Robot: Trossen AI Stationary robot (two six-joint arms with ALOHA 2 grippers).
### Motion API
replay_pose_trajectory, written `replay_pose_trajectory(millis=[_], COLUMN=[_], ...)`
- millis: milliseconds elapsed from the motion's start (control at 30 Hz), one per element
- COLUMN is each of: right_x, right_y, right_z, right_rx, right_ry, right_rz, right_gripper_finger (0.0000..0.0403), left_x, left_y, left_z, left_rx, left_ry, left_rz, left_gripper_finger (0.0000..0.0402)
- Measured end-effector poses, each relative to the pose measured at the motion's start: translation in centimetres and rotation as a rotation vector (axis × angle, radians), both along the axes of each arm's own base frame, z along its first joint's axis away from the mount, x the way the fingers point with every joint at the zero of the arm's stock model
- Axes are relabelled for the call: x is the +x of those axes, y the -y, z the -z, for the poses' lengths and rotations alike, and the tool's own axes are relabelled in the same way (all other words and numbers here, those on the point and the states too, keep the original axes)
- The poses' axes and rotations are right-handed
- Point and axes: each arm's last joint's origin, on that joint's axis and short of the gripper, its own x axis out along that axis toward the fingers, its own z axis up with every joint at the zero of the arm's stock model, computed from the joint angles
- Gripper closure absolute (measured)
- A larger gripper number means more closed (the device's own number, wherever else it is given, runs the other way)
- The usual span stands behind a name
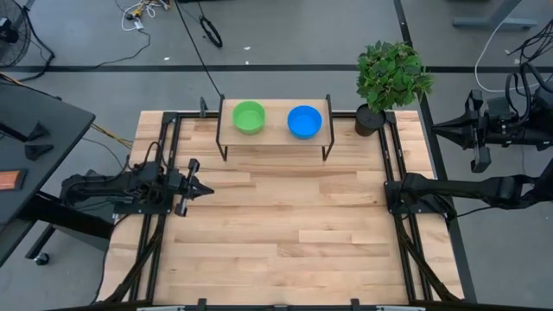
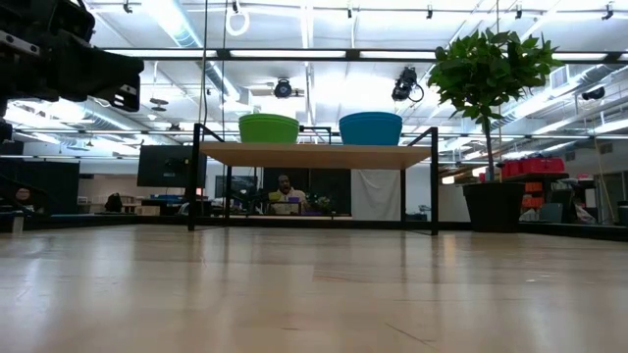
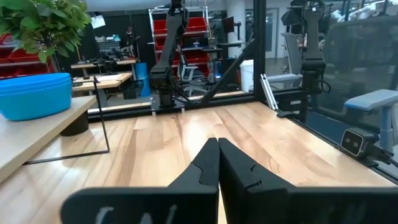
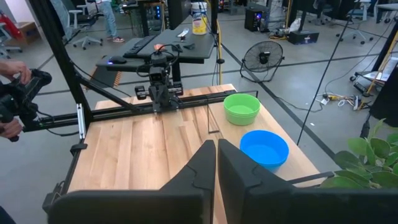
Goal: Pick & Place Mini bowls
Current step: Return to Home Position
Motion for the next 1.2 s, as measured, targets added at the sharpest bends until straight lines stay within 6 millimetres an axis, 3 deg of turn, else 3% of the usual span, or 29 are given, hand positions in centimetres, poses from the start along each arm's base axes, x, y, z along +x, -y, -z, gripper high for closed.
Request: replay_pose_trajectory(millis=[333, 1200], right_x=[0.0, 0.0], right_y=[0.0, 0.0], right_z=[0.0, 0.0], right_rx=[0.0, 0.0], right_ry=[0.0, 0.0], right_rz=[0.0, 0.0], right_gripper_finger=[0.038, 0.038], left_x=[0.02, -0.01], left_y=[0.0, 0.0], left_z=[0.06, -0.6], left_rx=[-0.18, -0.178], left_ry=[-0.036, 0.035], left_rz=[0.005, 0.013], left_gripper_finger=[0.0379, 0.0372])
